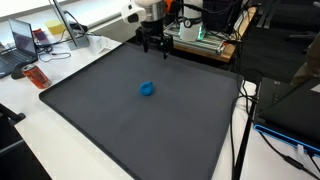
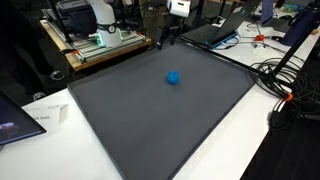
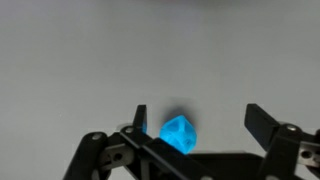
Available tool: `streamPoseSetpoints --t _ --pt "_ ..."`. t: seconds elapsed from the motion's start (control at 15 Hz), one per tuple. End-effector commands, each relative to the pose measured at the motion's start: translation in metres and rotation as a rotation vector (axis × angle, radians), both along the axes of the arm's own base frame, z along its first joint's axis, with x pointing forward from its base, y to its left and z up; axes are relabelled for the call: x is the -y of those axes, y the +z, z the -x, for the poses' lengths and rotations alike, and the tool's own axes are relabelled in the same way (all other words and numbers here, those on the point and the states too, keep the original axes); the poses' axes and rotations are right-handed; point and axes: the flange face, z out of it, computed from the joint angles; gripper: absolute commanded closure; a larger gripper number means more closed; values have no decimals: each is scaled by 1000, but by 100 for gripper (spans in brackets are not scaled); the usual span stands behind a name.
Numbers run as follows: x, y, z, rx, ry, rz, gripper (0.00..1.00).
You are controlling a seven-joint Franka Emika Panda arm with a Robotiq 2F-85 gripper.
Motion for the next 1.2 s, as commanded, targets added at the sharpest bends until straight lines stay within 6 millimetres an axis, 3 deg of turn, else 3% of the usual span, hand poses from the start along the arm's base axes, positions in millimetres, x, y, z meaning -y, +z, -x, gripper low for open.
streamPoseSetpoints --t 0.0,0.27,0.6,1.13 --pt "1 25 -1 -41 8 10 0" --pt "-3 40 -22 -98 -6 15 0" --pt "-5 54 -77 -110 -103 50 0" --pt "10 39 -134 -256 -161 105 0"
